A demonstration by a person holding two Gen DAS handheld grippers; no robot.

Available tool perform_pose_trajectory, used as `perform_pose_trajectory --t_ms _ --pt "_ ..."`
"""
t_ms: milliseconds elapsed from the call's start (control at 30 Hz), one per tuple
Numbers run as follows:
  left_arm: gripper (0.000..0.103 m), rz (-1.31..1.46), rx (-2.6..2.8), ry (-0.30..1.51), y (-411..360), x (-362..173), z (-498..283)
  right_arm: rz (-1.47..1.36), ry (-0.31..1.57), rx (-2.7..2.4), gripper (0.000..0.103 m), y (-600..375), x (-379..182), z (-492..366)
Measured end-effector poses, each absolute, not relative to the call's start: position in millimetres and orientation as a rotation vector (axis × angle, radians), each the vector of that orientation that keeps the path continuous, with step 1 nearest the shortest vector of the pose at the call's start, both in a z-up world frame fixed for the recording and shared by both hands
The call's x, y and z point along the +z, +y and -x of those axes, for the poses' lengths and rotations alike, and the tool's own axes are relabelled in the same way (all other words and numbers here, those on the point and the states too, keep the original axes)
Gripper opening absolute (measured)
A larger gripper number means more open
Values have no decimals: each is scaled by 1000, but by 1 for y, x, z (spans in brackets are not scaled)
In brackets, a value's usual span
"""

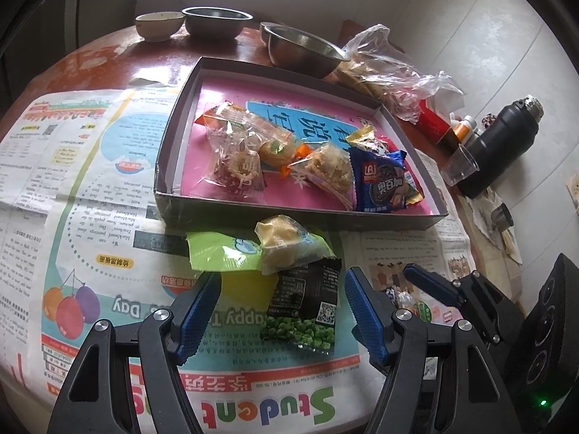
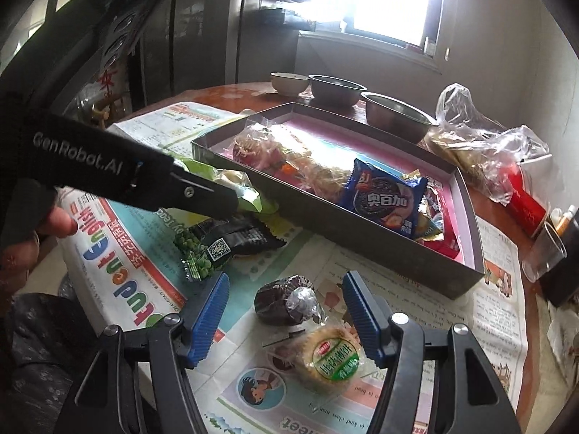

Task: Organize snacks
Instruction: 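Reach the left tool to the green pack while the right tool reaches the brown wrapped ball, then grasp the green pack with the left tool while the right tool grasps the brown wrapped ball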

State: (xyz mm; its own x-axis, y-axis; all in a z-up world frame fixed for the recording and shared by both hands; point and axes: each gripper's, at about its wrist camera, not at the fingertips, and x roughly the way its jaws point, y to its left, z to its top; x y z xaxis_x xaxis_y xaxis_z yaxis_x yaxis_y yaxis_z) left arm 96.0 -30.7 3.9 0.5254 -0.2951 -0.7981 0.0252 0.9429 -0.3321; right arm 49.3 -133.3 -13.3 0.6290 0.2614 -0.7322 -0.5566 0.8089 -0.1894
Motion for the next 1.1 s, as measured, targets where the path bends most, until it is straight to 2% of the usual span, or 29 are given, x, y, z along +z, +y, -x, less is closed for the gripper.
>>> perform_pose_trajectory --t_ms 200,400,800,1100 --pt "73 300 -199 1008 -34 1 -106 454 775 503 47 -128 -22 -54" --pt "73 311 -194 1022 -38 -3 -116 495 768 506 37 -125 -29 -56" --pt "72 374 -169 1035 -30 -15 -130 429 781 551 37 -131 -27 -64" --pt "59 345 -146 1021 -27 -17 -129 391 781 561 37 -134 -25 -72"
